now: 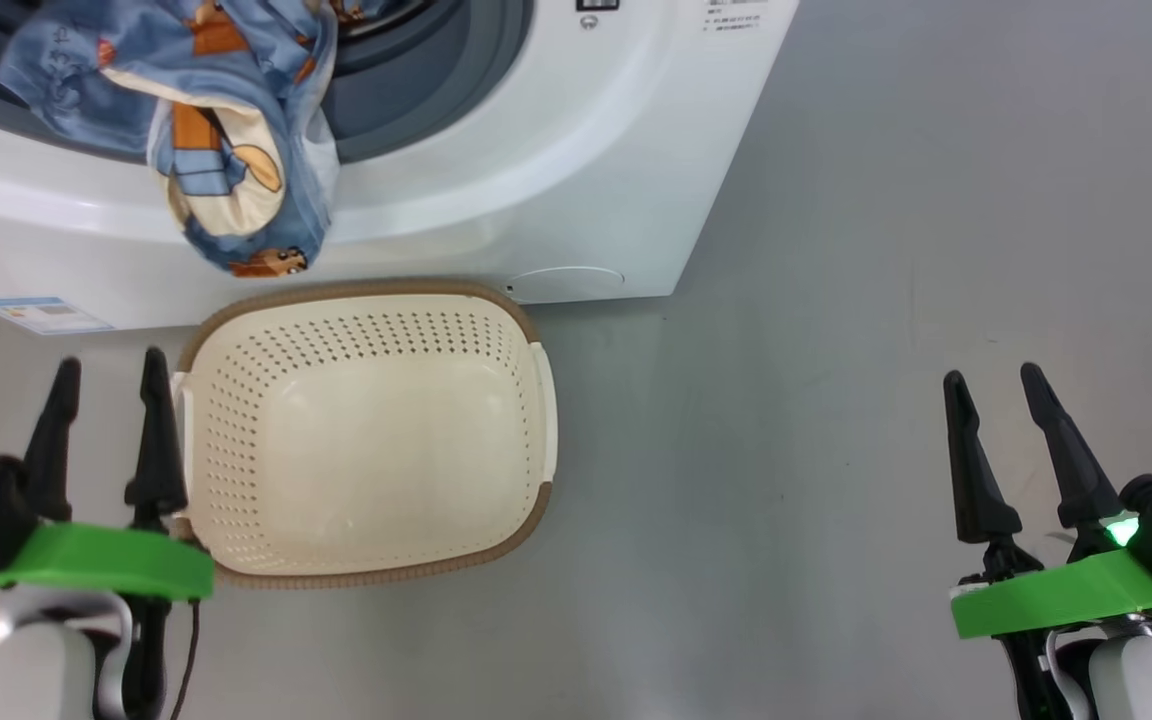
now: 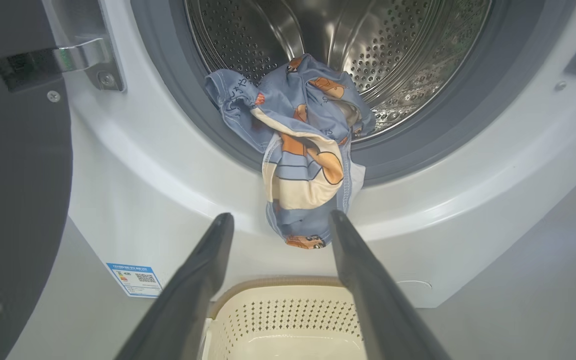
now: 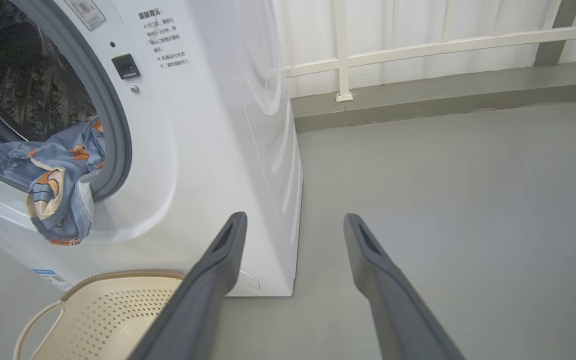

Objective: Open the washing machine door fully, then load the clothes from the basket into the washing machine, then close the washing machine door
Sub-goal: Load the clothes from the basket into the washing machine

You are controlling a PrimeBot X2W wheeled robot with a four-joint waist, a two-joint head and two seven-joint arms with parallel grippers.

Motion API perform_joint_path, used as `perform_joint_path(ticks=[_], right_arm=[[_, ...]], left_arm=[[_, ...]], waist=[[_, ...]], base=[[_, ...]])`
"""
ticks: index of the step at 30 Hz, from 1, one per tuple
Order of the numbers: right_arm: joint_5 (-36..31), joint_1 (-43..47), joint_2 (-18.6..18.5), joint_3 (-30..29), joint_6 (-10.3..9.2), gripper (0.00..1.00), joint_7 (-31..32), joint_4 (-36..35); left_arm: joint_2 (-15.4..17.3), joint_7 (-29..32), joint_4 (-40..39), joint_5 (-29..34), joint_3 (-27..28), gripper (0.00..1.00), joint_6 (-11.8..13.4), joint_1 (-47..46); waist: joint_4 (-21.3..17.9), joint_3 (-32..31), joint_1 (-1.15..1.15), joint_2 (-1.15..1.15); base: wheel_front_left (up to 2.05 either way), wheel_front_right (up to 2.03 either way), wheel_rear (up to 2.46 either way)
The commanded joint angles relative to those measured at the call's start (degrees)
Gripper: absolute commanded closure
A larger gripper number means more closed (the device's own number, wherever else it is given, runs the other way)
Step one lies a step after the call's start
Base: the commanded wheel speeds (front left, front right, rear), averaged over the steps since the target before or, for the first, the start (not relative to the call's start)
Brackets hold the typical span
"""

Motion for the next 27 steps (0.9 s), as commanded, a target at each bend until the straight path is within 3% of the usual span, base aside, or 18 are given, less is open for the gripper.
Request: perform_joint_path(ticks=[1,13,27], right_arm=[[-0.1,1.0,-0.6,1.1,0.09,0.0,-0.3,-1.3],[0.2,2.4,-1.1,1.2,0.09,0.0,-0.3,-1.0],[0.2,1.9,-1.0,1.5,0.09,0.0,-0.3,-1.2]], left_arm=[[1.2,-0.3,-2.3,0.5,2.6,0.0,-0.1,1.6],[-1.4,-0.3,-9.1,1.7,5.9,0.0,-0.1,10.6],[-1.5,-0.3,-8.2,1.2,5.1,0.0,-0.1,9.8]], waist=[[0.3,-0.4,0.0,0.0],[0.4,-2.6,0.0,0.0],[0.0,-1.7,0.0,0.0]], base=[[0.0,0.0,0.0],[0.0,0.0,0.0],[0.0,0.0,0.0]])
